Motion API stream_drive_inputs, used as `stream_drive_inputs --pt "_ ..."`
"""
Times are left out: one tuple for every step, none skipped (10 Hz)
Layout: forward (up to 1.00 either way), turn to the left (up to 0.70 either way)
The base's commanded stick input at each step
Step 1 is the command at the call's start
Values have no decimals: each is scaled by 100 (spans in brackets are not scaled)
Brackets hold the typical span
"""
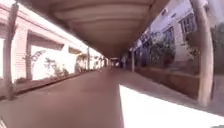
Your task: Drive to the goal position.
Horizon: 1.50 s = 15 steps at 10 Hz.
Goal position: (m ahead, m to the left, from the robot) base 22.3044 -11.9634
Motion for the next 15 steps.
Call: stream_drive_inputs --pt "85 0" --pt "85 0" --pt "85 0" --pt "85 0" --pt "85 0" --pt "85 0" --pt "85 0" --pt "85 0" --pt "85 0" --pt "85 0" --pt "85 -6" --pt "85 -19" --pt "85 -33" --pt "85 -33" --pt "85 -32"
